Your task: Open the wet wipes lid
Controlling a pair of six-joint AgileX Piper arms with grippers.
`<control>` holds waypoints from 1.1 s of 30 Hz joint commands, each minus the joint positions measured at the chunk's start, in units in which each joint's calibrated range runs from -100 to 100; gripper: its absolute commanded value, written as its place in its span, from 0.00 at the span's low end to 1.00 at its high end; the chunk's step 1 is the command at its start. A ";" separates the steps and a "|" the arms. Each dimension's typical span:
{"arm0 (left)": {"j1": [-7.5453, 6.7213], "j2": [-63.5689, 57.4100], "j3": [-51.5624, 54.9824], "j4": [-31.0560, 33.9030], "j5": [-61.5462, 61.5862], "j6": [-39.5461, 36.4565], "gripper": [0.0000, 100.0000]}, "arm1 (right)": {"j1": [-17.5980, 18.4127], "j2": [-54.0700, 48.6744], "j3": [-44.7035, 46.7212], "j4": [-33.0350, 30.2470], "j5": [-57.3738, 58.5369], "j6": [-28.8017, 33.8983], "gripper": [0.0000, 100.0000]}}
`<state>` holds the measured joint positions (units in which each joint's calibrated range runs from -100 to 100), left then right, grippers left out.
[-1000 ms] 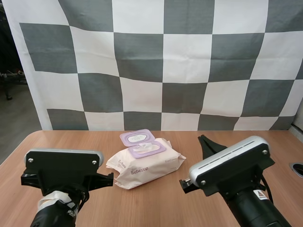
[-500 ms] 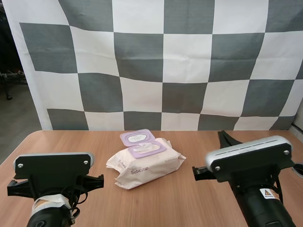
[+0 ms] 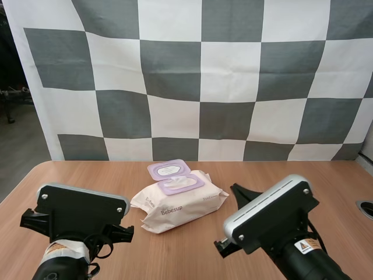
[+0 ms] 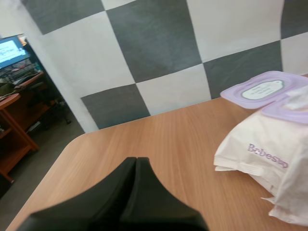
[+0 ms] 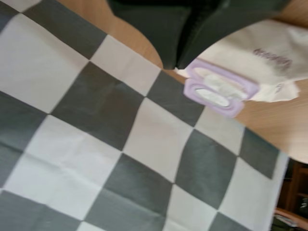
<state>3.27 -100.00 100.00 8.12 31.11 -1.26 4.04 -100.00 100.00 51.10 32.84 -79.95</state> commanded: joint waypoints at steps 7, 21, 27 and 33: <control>-5.04 0.00 0.00 -5.15 0.82 -6.07 0.00 | 2.55 0.00 0.00 -57.59 3.18 40.69 0.00; -5.35 0.00 0.00 -5.25 -0.88 -12.79 0.00 | 2.55 0.00 0.00 -41.84 -1.25 55.15 0.00; -5.35 0.00 0.00 -5.25 -1.39 -12.38 0.00 | 2.55 0.00 0.00 -47.35 -1.66 54.96 0.00; -5.35 0.00 0.00 -5.25 -1.39 -12.38 0.00 | 2.55 0.00 0.00 -47.69 -1.87 63.29 0.00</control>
<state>-2.12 -100.00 100.00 2.82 29.80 -13.71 6.58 -100.00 100.00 3.41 30.97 -30.88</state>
